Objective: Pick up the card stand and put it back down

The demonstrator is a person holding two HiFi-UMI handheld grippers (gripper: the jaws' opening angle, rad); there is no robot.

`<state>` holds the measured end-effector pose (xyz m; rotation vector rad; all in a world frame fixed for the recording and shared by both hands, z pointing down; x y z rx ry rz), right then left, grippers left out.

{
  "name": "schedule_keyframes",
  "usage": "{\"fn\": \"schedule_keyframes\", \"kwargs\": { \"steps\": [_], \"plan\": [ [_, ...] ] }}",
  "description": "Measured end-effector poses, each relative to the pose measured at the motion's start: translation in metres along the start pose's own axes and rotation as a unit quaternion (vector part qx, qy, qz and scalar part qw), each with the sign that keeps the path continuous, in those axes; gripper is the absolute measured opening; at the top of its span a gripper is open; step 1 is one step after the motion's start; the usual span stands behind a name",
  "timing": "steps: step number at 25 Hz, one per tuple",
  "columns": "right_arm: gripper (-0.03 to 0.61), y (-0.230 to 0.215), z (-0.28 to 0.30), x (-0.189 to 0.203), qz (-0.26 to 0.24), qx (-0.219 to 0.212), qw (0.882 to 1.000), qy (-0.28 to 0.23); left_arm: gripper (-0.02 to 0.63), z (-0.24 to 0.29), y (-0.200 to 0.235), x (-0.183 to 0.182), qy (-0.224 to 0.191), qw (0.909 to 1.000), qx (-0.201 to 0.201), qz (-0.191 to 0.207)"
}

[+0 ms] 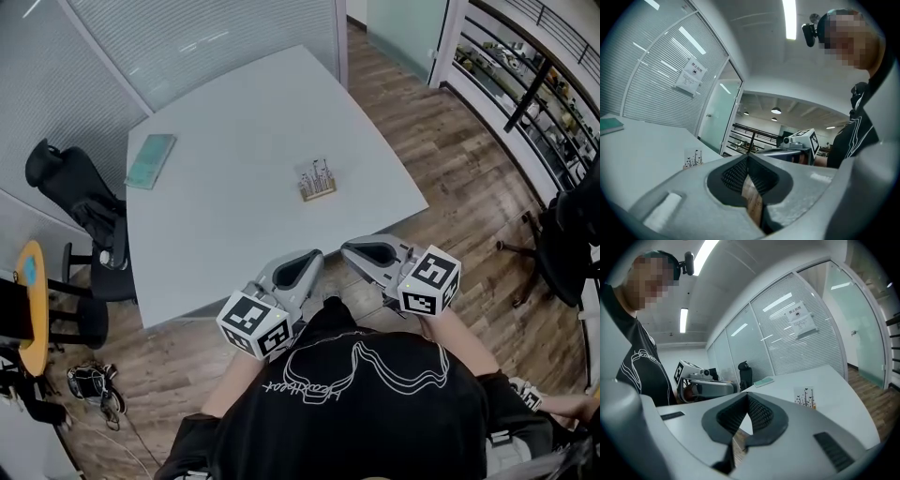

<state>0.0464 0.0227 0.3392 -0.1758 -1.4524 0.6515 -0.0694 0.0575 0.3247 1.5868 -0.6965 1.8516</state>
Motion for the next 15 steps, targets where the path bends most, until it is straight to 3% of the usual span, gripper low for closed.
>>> {"fn": "schedule_keyframes", "kwargs": {
  "steps": [15],
  "plan": [
    [0.008,-0.0002,0.0041,0.0005,-0.007,0.011,1.0,0.004,0.014,0.0001,0.0021,-0.0013,-0.008,0.9999,-0.01,-0.006]
  ]
}}
Point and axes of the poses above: the fingertips, and each gripper's own axes: z forward along the fingers, y to its left, x out of its underside, the point moved 5 cm from there along -z, backward along the fingers, and after that the axes turned 15 degrees about z, right-handed, at the moved point
